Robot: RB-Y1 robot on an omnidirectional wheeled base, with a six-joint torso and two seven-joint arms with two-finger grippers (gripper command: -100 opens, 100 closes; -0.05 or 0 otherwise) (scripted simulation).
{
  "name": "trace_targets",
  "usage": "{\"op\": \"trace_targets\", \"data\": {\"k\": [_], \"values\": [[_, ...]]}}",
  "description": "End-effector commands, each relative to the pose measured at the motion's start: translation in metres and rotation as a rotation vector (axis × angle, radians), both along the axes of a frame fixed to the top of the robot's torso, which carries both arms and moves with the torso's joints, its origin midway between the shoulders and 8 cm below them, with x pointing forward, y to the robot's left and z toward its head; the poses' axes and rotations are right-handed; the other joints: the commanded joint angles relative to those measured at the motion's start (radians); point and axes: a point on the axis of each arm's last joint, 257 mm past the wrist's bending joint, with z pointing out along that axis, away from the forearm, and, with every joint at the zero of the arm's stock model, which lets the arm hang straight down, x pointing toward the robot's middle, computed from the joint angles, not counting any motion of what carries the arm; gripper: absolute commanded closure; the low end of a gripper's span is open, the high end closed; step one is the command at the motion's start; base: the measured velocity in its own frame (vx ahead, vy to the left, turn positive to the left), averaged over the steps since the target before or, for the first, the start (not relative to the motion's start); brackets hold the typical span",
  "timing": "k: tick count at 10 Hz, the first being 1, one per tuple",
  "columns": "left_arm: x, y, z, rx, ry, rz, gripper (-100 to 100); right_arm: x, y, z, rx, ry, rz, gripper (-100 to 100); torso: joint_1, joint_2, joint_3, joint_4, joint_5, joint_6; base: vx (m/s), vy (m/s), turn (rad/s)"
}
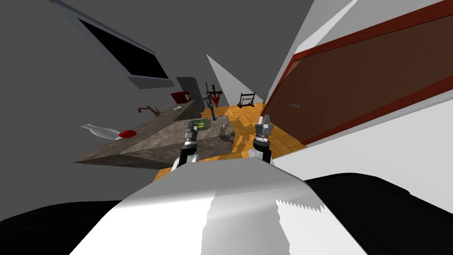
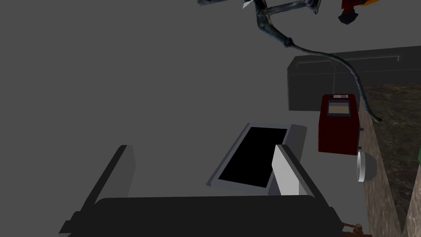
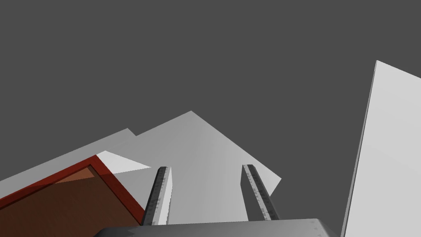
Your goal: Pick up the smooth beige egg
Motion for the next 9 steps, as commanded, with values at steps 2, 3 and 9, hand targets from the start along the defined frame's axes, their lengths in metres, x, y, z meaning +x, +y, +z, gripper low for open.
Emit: {"op": "trace_targets", "data": {"k": [2,3,9], "values": [[0.018,-0.002,-0.011,0.001,0.030,-0.019,-100,0.000,0.000,0.000,0.000,0.000,0.000,0,-0.001,0.000,0.000,0.000,0.000,0.000,-0.029,0.027,0.000],[0.029,-0.003,-0.017,0.000,0.051,-0.030,-100,0.000,0.000,0.000,0.000,0.000,0.000,0,-0.002,-0.001,-0.001,0.000,0.000,0.000,-0.020,0.023,0.006],[0.082,-0.003,-0.048,-0.018,0.157,-0.059,-100,0.000,0.000,0.000,0.000,0.000,0.000,0,-0.002,-0.001,-0.001,0.000,0.000,0.000,-0.029,0.024,0.006]]}}
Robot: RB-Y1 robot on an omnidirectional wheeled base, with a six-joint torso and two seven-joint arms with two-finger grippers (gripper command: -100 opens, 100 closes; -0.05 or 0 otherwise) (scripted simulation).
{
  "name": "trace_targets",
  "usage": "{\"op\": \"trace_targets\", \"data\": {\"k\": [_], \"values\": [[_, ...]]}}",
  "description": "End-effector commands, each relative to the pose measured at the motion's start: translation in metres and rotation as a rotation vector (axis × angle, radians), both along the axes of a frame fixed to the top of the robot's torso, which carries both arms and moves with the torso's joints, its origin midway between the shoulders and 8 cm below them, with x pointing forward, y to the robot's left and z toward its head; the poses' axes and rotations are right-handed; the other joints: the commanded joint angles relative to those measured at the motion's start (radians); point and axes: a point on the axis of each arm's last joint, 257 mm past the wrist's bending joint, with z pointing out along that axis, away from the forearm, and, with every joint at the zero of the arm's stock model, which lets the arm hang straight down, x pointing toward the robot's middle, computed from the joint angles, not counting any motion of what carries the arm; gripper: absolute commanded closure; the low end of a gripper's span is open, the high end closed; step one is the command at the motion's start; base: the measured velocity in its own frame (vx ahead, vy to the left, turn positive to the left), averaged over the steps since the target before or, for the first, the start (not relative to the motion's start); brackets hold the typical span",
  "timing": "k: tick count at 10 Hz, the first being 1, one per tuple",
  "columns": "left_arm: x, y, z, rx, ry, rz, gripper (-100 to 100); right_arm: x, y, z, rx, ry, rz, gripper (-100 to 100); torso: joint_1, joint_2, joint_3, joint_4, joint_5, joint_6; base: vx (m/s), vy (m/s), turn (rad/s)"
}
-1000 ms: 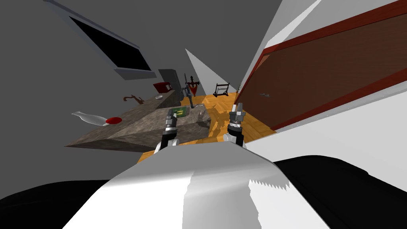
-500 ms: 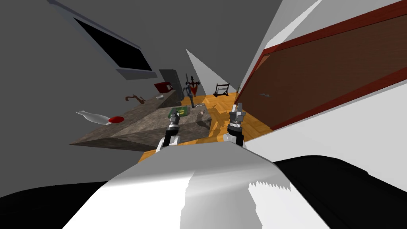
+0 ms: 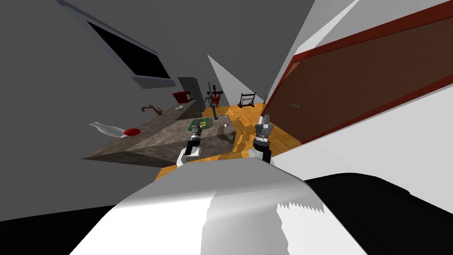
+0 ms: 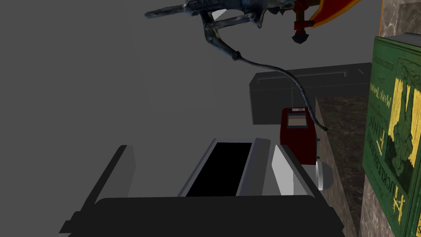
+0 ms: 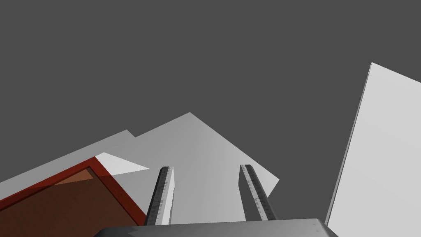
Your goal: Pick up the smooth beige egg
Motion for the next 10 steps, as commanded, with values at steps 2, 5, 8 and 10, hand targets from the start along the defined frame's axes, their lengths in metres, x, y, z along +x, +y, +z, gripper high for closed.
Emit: {"op": "trace_targets", "data": {"k": [2,5,8,10], "values": [[0.020,0.001,-0.010,-0.008,0.039,-0.006,-100,0.000,0.000,0.000,0.000,0.000,0.000,0,0.000,0.000,0.000,0.000,0.000,0.000,-0.015,0.010,0.009],[0.050,0.003,-0.031,-0.026,0.117,-0.006,-100,0.000,0.000,0.000,0.000,0.000,0.000,0,-0.001,-0.001,0.000,0.000,0.000,0.000,-0.019,0.005,0.010],[0.076,0.005,-0.043,-0.049,0.177,-0.005,-100,0.000,0.000,0.000,0.000,0.000,0.000,0,-0.001,-0.001,0.000,0.000,0.000,0.000,-0.018,-0.002,0.014],[0.096,0.004,-0.055,-0.061,0.228,-0.004,-100,0.000,0.000,0.000,0.000,0.000,0.000,0,-0.002,-0.001,-0.001,0.000,0.000,0.000,-0.013,-0.010,0.014]]}}
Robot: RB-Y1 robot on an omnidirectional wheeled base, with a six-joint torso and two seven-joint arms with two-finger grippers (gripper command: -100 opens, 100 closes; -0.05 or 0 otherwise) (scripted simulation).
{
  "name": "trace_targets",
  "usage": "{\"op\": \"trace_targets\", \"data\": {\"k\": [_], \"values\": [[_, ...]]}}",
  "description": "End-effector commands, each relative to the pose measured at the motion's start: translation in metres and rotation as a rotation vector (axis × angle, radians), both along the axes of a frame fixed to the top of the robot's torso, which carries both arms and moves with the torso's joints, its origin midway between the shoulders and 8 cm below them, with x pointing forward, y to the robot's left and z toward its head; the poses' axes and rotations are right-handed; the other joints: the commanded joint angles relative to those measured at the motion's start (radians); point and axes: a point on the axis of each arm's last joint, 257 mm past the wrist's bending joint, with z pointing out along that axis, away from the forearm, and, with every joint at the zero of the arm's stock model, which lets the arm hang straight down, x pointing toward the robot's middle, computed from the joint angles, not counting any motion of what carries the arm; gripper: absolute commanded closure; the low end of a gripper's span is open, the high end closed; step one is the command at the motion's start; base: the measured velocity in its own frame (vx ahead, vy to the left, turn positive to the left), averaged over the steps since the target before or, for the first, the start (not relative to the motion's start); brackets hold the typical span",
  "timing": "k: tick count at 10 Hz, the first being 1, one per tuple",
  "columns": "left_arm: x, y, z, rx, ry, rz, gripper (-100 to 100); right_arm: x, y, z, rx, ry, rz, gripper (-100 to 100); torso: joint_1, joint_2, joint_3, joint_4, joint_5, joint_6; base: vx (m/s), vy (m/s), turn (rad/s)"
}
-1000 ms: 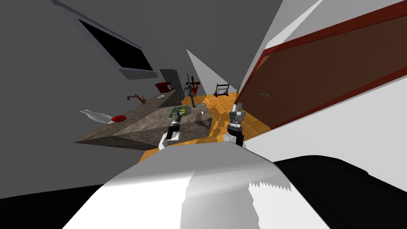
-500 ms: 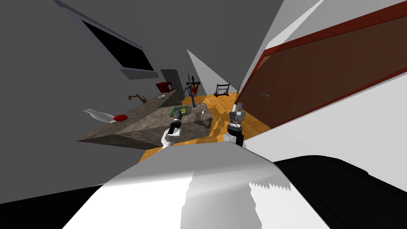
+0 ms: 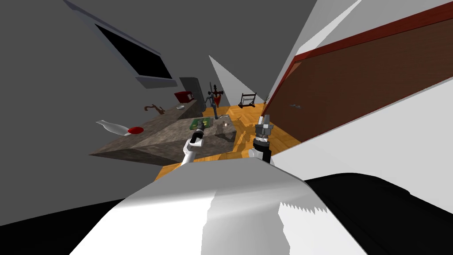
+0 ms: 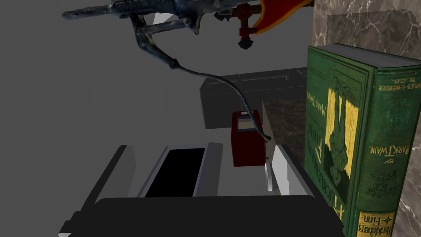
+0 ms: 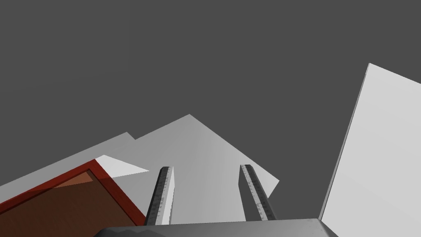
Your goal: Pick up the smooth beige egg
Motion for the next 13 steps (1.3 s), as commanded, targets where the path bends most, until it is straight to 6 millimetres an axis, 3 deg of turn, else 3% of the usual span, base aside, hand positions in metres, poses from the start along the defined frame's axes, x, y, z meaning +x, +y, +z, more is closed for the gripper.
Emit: {"op": "trace_targets", "data": {"k": [1,8,13], "values": [[0.010,-0.001,-0.009,-0.006,0.036,0.002,-100,0.000,0.000,0.000,0.000,0.000,0.000,0,0.000,0.000,0.000,0.000,0.000,0.000,-0.008,-0.008,0.008],[0.064,-0.006,-0.040,-0.064,0.213,0.016,-100,0.000,0.000,0.000,0.000,0.000,0.000,0,-0.001,-0.001,0.000,0.000,0.000,0.000,-0.004,-0.017,0.016],[0.089,-0.015,-0.056,-0.095,0.315,0.020,-100,0.000,0.000,0.000,0.000,0.000,0.000,0,-0.001,-0.001,0.000,0.000,0.000,0.000,0.003,-0.022,0.015]]}}
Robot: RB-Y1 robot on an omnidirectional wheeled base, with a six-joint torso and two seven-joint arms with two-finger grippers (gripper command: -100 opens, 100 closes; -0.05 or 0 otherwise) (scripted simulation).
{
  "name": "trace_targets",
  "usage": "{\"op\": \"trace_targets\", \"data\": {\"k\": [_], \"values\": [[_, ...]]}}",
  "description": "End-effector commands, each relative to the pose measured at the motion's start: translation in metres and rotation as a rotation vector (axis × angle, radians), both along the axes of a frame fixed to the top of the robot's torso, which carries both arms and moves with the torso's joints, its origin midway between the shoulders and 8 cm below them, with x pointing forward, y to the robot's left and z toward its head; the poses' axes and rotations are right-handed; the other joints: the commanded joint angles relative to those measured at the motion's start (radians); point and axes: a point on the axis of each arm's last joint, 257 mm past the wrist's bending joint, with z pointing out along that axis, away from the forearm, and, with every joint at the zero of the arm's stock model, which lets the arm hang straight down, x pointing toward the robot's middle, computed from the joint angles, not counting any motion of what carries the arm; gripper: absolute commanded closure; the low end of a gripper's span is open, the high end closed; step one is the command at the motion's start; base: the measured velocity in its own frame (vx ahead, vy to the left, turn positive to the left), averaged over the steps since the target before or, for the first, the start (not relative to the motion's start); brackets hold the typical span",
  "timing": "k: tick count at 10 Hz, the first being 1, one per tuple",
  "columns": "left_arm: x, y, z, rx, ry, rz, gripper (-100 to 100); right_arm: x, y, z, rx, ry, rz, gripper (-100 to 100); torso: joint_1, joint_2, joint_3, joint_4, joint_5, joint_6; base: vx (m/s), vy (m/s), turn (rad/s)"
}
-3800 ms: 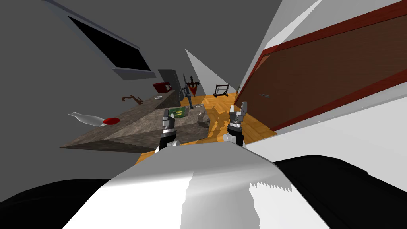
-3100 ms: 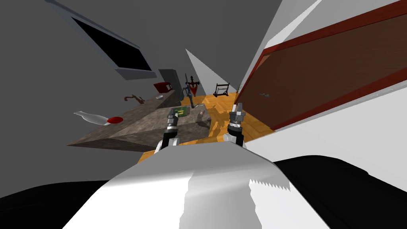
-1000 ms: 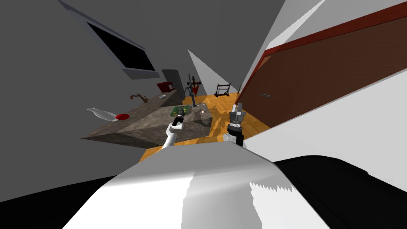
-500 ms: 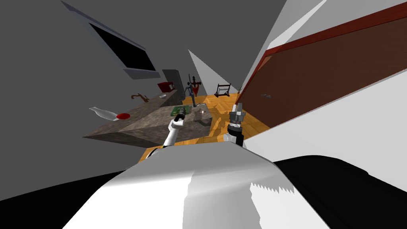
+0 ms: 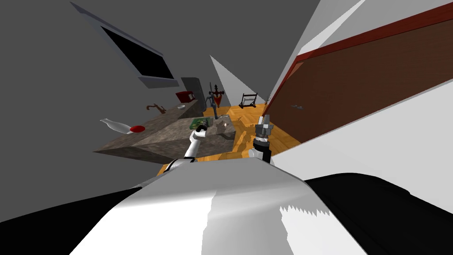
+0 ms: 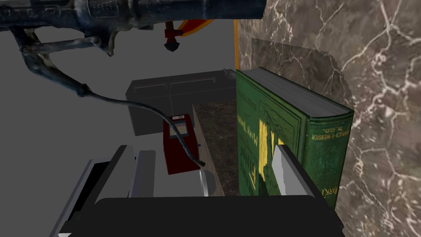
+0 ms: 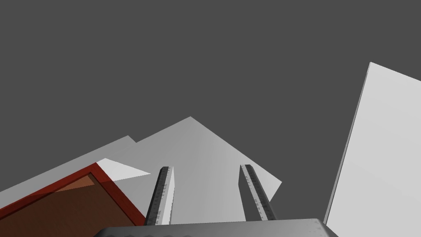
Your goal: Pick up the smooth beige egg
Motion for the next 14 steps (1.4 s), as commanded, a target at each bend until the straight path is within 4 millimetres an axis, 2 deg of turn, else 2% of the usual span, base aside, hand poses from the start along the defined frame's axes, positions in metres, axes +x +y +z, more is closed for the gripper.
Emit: {"op": "trace_targets", "data": {"k": [1,5,7,12,13,14], "values": [[0.008,-0.002,-0.006,-0.007,0.035,0.001,-100,0.000,0.000,0.000,0.000,0.000,0.000,0,0.000,0.000,0.000,0.000,0.000,0.000,0.006,-0.030,0.011],[0.024,-0.014,-0.020,-0.037,0.135,0.004,-100,0.000,0.000,0.000,0.000,0.000,0.000,0,0.001,0.000,0.000,0.000,0.000,0.000,0.009,-0.029,0.014],[0.025,-0.014,-0.026,-0.035,0.150,0.005,-100,0.000,0.000,0.000,0.000,0.000,0.000,0,0.000,0.000,0.000,0.000,0.000,0.000,0.007,-0.025,0.008],[0.039,-0.040,-0.039,-0.073,0.293,0.000,-100,0.000,0.000,0.000,0.000,0.000,0.000,0,-0.001,-0.001,-0.001,0.000,0.000,0.000,0.017,-0.039,0.021],[0.039,-0.041,-0.045,-0.071,0.308,0.001,-100,0.000,0.000,0.000,0.000,0.000,0.000,0,-0.001,-0.001,-0.001,0.000,0.000,0.000,0.016,-0.035,0.014],[0.042,-0.051,-0.044,-0.083,0.343,-0.005,-100,0.000,0.000,0.000,0.000,0.000,0.000,0,0.000,-0.001,-0.001,0.000,0.000,0.000,0.018,-0.045,0.027]]}}
